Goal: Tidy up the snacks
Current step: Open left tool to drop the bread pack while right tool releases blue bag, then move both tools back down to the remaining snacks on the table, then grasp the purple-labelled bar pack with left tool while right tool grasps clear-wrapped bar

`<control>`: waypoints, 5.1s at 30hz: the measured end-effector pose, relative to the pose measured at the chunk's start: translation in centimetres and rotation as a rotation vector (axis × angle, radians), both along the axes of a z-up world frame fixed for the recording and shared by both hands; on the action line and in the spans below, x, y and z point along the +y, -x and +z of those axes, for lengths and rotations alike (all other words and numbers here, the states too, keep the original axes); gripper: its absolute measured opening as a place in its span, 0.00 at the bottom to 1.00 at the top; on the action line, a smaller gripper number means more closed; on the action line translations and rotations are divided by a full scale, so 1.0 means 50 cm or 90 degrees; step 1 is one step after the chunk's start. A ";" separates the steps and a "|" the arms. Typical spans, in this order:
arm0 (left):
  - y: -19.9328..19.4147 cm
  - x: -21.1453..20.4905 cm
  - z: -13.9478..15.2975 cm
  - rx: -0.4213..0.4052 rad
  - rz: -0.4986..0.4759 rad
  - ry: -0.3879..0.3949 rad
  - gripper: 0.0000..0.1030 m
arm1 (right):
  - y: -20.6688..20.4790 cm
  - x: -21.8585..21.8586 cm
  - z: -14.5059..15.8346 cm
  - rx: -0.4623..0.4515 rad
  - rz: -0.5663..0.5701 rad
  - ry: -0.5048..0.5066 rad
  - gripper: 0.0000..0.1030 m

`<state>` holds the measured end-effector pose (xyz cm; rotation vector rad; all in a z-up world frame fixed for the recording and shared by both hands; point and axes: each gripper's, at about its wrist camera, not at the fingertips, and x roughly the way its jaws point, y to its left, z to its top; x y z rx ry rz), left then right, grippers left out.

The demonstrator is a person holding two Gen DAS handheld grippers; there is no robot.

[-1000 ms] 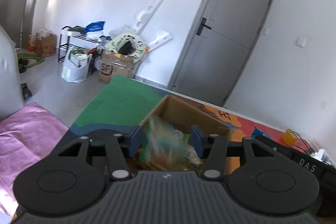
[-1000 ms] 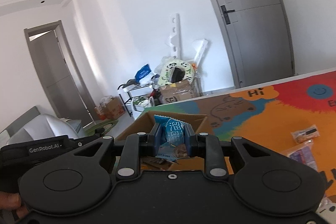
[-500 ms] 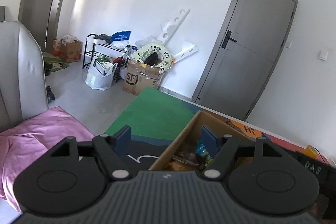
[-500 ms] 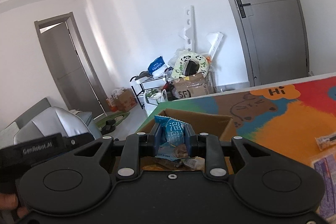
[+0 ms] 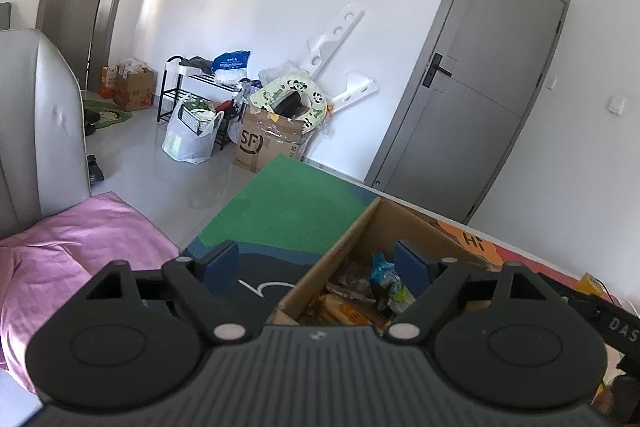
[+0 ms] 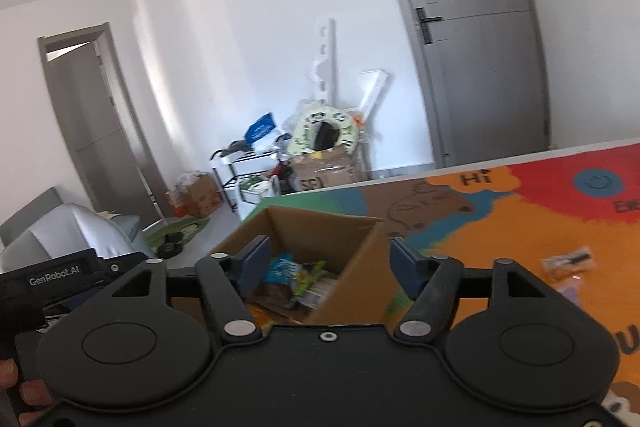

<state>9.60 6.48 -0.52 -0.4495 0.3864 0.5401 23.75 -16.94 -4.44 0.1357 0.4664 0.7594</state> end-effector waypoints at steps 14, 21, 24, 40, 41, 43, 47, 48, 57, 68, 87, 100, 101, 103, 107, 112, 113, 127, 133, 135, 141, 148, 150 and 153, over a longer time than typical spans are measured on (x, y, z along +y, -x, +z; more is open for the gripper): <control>-0.030 -0.062 0.001 0.023 -0.089 0.003 0.87 | -0.004 -0.108 -0.035 0.036 -0.100 0.008 0.83; -0.066 -0.115 -0.012 0.047 -0.132 0.003 0.87 | -0.011 -0.171 -0.053 0.060 -0.139 0.012 0.95; -0.079 -0.144 -0.011 0.045 -0.150 0.002 0.87 | -0.012 -0.198 -0.059 0.064 -0.162 0.023 0.97; -0.141 -0.274 -0.007 0.035 -0.281 -0.028 0.87 | -0.027 -0.318 -0.077 0.068 -0.231 0.013 0.99; -0.146 -0.281 -0.006 0.036 -0.286 -0.031 0.87 | -0.029 -0.324 -0.079 0.073 -0.233 0.009 0.99; -0.156 -0.293 -0.008 0.036 -0.297 -0.028 0.87 | -0.030 -0.330 -0.081 0.076 -0.240 0.011 0.98; -0.179 -0.320 -0.021 0.047 -0.321 -0.026 0.87 | -0.035 -0.351 -0.089 0.088 -0.260 0.009 0.96; -0.186 -0.326 -0.024 0.050 -0.325 -0.024 0.87 | -0.035 -0.355 -0.091 0.090 -0.265 0.010 0.96; -0.229 -0.399 -0.059 0.074 -0.372 -0.016 0.87 | -0.031 -0.406 -0.120 0.107 -0.309 0.019 0.96; -0.268 -0.469 -0.113 0.116 -0.388 -0.019 0.86 | -0.020 -0.476 -0.143 0.126 -0.354 0.005 0.96; -0.301 -0.506 -0.208 0.184 -0.373 -0.025 0.65 | -0.021 -0.505 -0.175 0.152 -0.365 -0.010 0.96; -0.282 -0.446 -0.189 0.147 -0.365 -0.006 0.27 | -0.034 -0.457 -0.166 0.146 -0.336 -0.003 0.96; -0.280 -0.442 -0.186 0.145 -0.362 -0.007 0.26 | -0.036 -0.449 -0.164 0.143 -0.330 -0.002 0.96; -0.280 -0.433 -0.183 0.142 -0.359 -0.002 0.24 | -0.041 -0.434 -0.161 0.139 -0.319 0.001 0.96; -0.278 -0.414 -0.179 0.138 -0.353 0.003 0.21 | -0.056 -0.410 -0.158 0.138 -0.301 0.001 0.95; -0.283 -0.392 -0.180 0.140 -0.338 0.002 0.21 | -0.076 -0.384 -0.153 0.134 -0.284 0.004 0.95; -0.286 -0.389 -0.180 0.141 -0.332 0.000 0.22 | -0.079 -0.380 -0.153 0.134 -0.281 0.005 0.95; -0.332 -0.395 -0.210 0.168 -0.315 -0.017 0.40 | -0.122 -0.358 -0.167 0.147 -0.267 0.022 0.95; -0.345 -0.382 -0.208 0.161 -0.300 -0.008 0.29 | -0.155 -0.334 -0.164 0.137 -0.246 0.035 0.94; -0.347 -0.374 -0.204 0.158 -0.292 -0.006 0.28 | -0.169 -0.324 -0.158 0.130 -0.237 0.039 0.94; -0.350 -0.350 -0.185 0.138 -0.276 0.001 0.28 | -0.213 -0.281 -0.147 0.108 -0.193 0.073 0.94; -0.353 -0.328 -0.172 0.122 -0.256 0.000 0.28 | -0.254 -0.222 -0.152 0.088 -0.132 0.108 0.94; -0.355 -0.324 -0.174 0.123 -0.251 -0.003 0.28 | -0.265 -0.207 -0.156 0.086 -0.113 0.116 0.93; -0.361 -0.316 -0.184 0.134 -0.239 -0.003 0.28 | -0.285 -0.190 -0.165 0.088 -0.096 0.129 0.90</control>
